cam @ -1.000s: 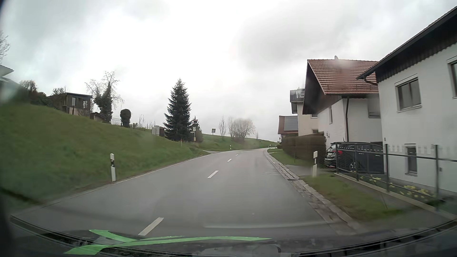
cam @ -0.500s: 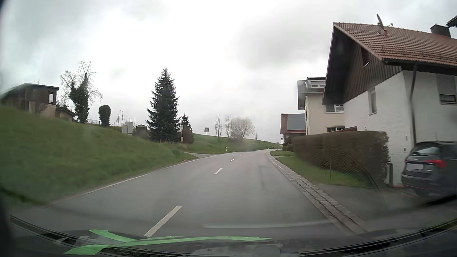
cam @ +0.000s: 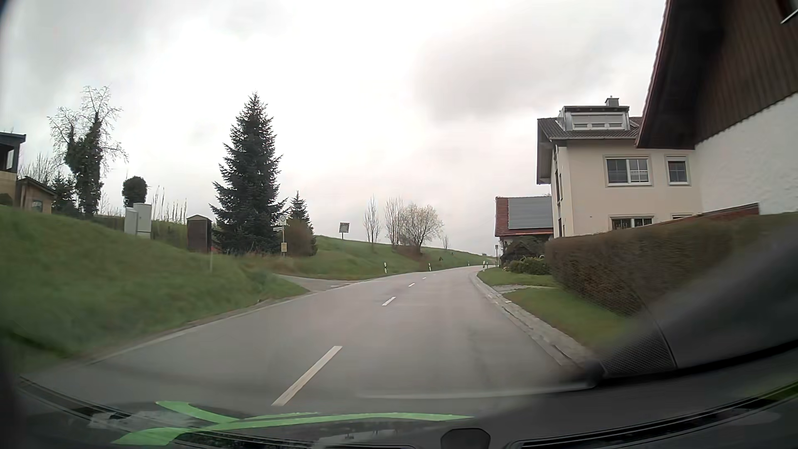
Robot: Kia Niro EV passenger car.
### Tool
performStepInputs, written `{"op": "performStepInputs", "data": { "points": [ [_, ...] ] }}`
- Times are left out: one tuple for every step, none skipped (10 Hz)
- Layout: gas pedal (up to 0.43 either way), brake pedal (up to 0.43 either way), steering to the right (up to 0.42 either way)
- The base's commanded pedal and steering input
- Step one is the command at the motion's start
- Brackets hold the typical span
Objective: Follow the waypoints while adhering to traffic rules and regulations
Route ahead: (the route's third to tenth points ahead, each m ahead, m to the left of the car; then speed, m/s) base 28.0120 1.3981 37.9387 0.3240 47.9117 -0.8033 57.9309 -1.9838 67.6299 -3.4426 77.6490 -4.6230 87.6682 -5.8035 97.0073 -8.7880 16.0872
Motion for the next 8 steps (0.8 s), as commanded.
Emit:
{"op": "performStepInputs", "data": {
  "points": [
    [0.110,0.000,0.004],
    [0.087,0.000,0.004],
    [0.067,0.000,0.004],
    [0.067,0.000,0.004],
    [0.079,0.000,0.004],
    [0.079,0.000,0.004],
    [0.087,0.000,0.005],
    [0.087,0.000,0.008]
  ]
}}
